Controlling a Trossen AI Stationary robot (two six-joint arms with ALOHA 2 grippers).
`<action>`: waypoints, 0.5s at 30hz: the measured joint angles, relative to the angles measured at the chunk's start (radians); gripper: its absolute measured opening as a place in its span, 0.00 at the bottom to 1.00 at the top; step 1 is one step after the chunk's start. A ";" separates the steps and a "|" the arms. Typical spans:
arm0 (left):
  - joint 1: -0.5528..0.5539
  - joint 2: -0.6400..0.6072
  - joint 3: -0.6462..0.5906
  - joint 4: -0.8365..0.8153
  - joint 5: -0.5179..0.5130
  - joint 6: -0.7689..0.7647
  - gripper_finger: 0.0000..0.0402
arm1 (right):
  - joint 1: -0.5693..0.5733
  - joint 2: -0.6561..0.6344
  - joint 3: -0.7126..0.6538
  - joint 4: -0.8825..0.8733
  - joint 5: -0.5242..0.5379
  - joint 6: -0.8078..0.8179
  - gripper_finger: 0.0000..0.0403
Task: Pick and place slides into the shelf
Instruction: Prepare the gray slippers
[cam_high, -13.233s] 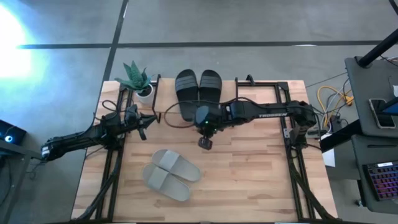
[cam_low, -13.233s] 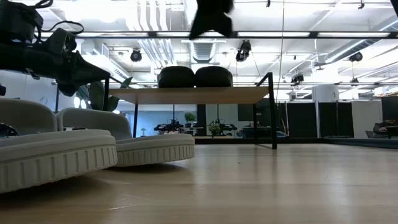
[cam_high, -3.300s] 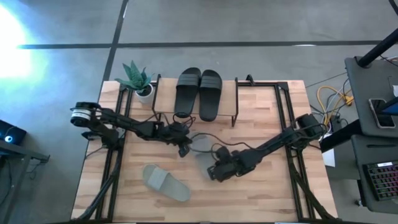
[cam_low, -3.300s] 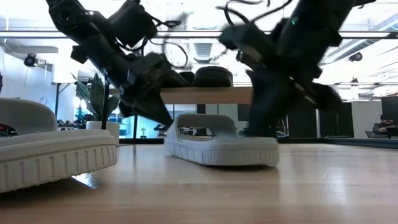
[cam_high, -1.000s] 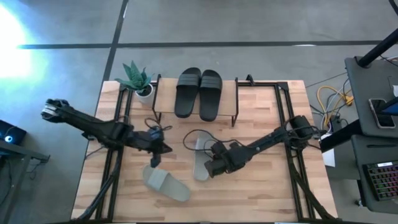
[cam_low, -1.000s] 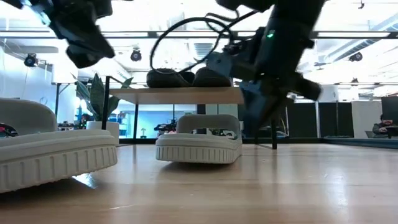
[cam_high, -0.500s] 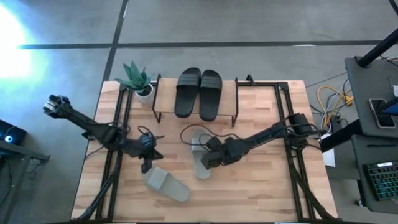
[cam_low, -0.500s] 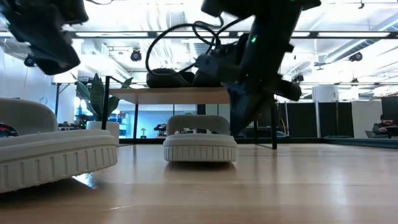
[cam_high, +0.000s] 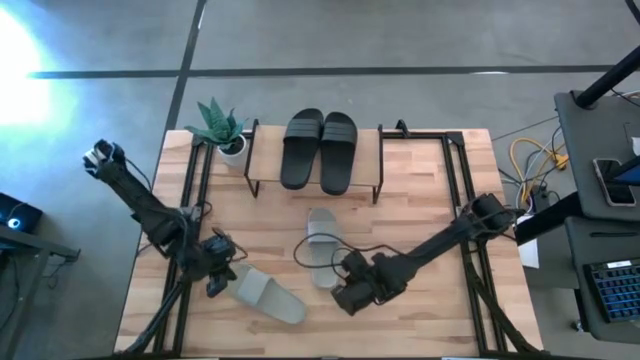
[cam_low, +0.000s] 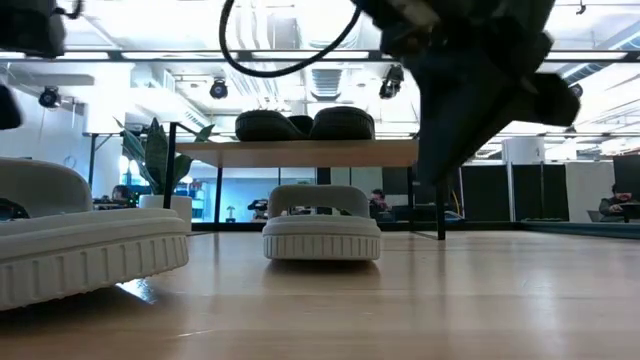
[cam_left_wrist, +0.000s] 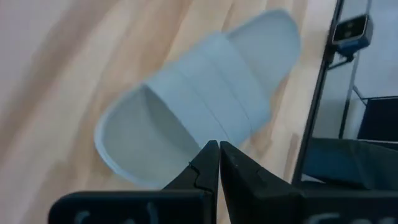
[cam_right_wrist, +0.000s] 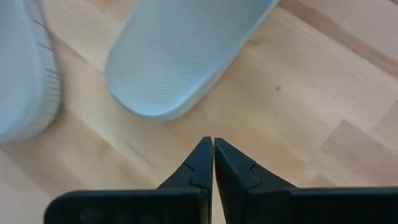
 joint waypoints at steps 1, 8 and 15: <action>-0.018 0.012 -0.001 0.000 0.000 -0.028 0.00 | 0.006 0.000 0.007 -0.002 0.002 0.013 0.02; -0.143 0.113 0.011 0.015 0.059 -0.142 0.00 | 0.019 0.000 0.044 0.009 0.026 0.076 0.02; -0.244 0.226 0.011 0.096 0.065 -0.256 0.00 | 0.019 0.000 0.060 0.016 0.036 0.081 0.02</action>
